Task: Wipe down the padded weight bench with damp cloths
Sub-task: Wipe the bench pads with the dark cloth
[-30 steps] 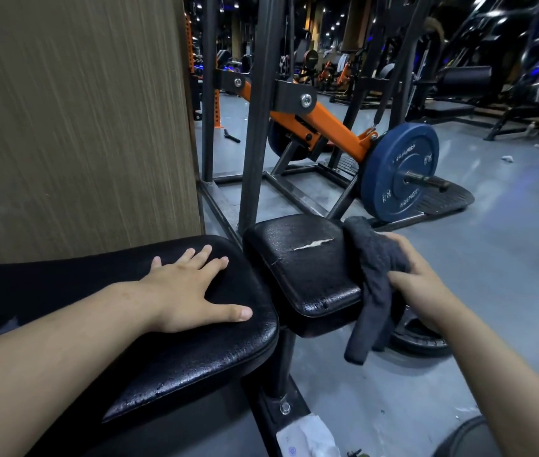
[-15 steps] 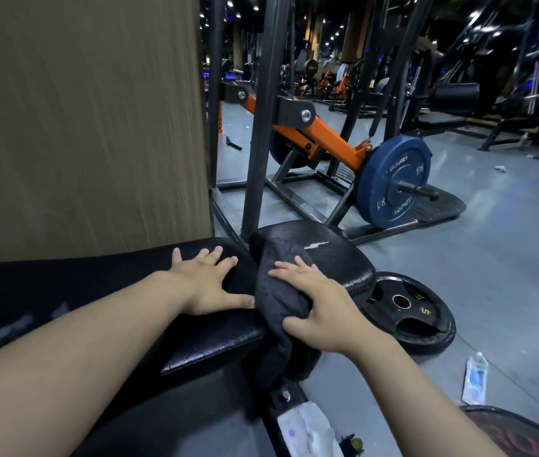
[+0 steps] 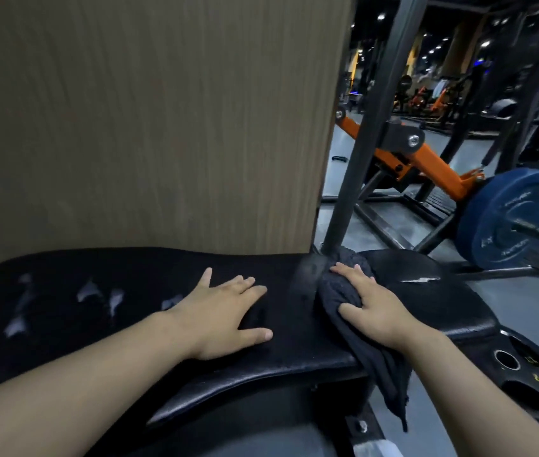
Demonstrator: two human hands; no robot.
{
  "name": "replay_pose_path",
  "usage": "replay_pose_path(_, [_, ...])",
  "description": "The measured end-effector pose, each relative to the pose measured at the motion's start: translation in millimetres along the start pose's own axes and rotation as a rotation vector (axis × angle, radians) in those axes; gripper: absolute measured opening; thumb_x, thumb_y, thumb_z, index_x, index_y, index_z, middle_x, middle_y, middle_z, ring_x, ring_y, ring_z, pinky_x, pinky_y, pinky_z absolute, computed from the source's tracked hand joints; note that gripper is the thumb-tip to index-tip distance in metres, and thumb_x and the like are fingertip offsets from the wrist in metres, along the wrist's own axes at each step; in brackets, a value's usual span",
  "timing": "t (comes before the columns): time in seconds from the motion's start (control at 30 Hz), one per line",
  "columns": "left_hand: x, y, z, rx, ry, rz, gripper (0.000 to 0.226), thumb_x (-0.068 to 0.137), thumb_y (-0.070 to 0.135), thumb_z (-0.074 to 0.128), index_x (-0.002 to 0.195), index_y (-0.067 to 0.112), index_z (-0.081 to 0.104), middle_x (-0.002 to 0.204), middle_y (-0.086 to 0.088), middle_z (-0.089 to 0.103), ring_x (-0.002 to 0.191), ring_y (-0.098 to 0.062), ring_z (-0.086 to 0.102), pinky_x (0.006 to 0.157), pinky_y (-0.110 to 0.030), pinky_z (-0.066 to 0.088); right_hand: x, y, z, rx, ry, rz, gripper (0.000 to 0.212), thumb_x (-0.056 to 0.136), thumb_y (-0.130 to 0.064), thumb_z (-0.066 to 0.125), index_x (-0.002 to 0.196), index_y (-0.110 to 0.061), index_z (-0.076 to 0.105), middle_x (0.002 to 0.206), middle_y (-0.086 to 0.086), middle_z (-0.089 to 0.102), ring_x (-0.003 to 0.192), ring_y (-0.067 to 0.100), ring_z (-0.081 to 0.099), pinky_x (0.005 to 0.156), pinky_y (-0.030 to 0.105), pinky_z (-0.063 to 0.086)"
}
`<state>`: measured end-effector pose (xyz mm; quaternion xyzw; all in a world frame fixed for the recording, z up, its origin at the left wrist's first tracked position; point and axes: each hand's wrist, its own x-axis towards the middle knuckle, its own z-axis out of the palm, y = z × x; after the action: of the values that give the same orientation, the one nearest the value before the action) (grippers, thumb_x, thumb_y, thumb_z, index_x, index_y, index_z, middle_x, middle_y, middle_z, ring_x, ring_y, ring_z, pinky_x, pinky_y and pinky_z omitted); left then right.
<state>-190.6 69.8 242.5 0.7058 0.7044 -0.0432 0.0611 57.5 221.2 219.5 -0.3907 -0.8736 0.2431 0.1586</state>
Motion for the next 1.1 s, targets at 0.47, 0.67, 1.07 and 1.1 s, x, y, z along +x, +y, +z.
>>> replay_pose_path(0.47, [-81.9,-105.4,13.5,-0.075,0.183,-0.216,0.092,0.081,0.084,0.025,0.157,0.032,0.013,0.166,0.008,0.010,0.152,-0.008,-0.004,0.123,-0.048,-0.003,13.6,-46.9,24.0,-0.121,-0.054,0.090,0.092,0.084,-0.029,0.063,0.157,-0.020,0.008,0.165,-0.008,0.001,0.149,0.018,0.019,0.113,0.025,0.022])
replay_pose_path(0.67, [-95.1,-127.3,20.2,-0.103,0.179,-0.238,0.094,0.081,0.085,0.027,0.157,0.034,0.010,0.166,0.006,0.006,0.152,-0.009,-0.006,0.122,-0.052,-0.004,23.7,-89.0,61.0,-0.100,-0.099,0.007,0.089,0.083,-0.033,0.059,0.157,-0.023,0.009,0.164,-0.009,-0.001,0.151,0.016,0.005,0.121,0.031,0.013])
replay_pose_path(1.07, [-160.7,-210.8,32.3,-0.108,0.181,-0.365,0.103,0.072,0.091,0.015,0.158,0.034,0.008,0.166,0.007,0.005,0.152,-0.009,-0.002,0.123,-0.051,-0.002,39.3,-185.9,124.8,-0.096,-0.131,-0.176,0.089,0.083,-0.033,0.058,0.157,-0.019,0.011,0.164,-0.009,0.001,0.148,0.003,0.001,0.121,0.023,0.003])
replay_pose_path(1.1, [-168.6,-219.2,33.8,-0.112,0.181,-0.375,0.106,0.069,0.093,0.011,0.157,0.034,0.007,0.166,0.008,0.005,0.152,-0.009,-0.003,0.122,-0.051,-0.002,41.3,-193.4,131.4,-0.098,-0.132,-0.188,0.090,0.082,-0.035,0.057,0.157,-0.019,0.010,0.164,-0.008,0.001,0.148,0.004,0.000,0.119,0.020,0.000])
